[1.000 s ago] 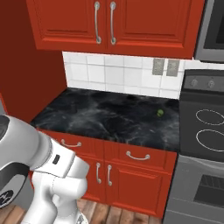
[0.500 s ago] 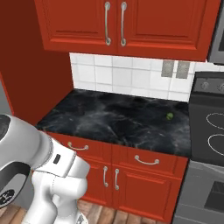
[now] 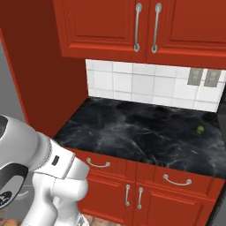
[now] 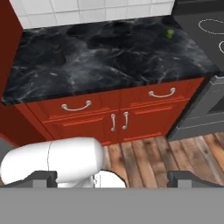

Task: There are various items on the counter. Only move the condiments/shakers into the cabinet.

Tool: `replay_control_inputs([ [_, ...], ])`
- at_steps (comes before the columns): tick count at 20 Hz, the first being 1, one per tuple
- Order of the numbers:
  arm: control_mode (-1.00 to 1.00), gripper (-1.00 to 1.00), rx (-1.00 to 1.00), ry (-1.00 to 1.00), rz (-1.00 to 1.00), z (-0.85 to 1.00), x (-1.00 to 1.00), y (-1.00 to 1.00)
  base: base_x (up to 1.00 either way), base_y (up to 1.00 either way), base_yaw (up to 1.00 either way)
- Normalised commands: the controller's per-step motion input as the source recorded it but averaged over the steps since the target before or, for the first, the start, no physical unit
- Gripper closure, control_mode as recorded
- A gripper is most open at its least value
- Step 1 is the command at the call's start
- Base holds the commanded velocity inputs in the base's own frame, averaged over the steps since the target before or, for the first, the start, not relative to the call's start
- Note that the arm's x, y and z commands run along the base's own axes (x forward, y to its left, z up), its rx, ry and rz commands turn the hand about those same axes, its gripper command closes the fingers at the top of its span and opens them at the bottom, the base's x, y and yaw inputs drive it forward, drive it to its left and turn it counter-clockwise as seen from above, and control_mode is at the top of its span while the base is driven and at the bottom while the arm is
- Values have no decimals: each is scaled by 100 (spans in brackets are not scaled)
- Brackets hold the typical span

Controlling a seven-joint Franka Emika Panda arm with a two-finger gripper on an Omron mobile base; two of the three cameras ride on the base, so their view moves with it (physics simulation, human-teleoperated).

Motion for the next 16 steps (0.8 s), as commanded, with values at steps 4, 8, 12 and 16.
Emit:
replay_control_inputs([
  [4,100,-100,0,0,0,0,0,0,91,11,0],
  [8,100,-100,0,0,0,0,0,0,87,-4,0],
  [12,100,-100,0,0,0,0,0,0,100,-8,0],
  [16,100,-100,0,0,0,0,0,0,91,-5,4],
])
